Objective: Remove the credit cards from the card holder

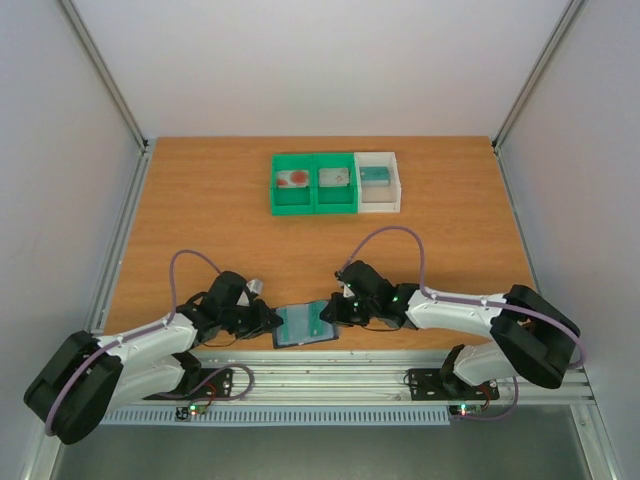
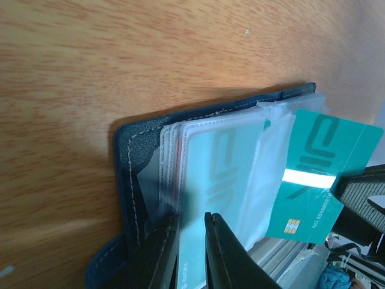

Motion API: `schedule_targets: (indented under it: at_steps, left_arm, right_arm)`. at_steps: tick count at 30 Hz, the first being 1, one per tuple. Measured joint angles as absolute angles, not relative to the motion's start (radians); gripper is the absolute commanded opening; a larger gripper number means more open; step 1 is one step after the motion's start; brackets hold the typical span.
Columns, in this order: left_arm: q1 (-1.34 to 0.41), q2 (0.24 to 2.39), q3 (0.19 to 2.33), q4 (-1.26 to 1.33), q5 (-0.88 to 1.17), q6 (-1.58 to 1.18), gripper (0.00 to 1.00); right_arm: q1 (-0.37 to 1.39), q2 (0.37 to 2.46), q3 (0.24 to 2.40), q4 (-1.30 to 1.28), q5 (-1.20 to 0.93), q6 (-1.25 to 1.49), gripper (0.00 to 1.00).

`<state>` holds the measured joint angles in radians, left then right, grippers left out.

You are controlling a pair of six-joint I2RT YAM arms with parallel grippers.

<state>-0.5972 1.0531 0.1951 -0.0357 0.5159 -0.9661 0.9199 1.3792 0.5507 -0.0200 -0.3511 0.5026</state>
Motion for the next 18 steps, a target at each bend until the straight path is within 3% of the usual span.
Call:
schedule_targets:
  at_steps: [6,12,18]
  left_arm:
    - [-0.597,1.031,0.208,-0.079,0.516,-0.971,0.24]
    - [-0.597,0.944,0.245,-0.181,0.511,-0.971,0.42]
    - [-0.597,0.827,0.294,-0.266,0.501,-0.965,0.48]
  right_arm:
    - [0.918,1.33,0.551,-0.087,-0.328,0.496,0.01]
    - [0.918,1.28,0.551,-0.124,-0.326,0.498,0.01]
    - [0.918,1.214,0.551,-0.106,-0.347,0.516,0.01]
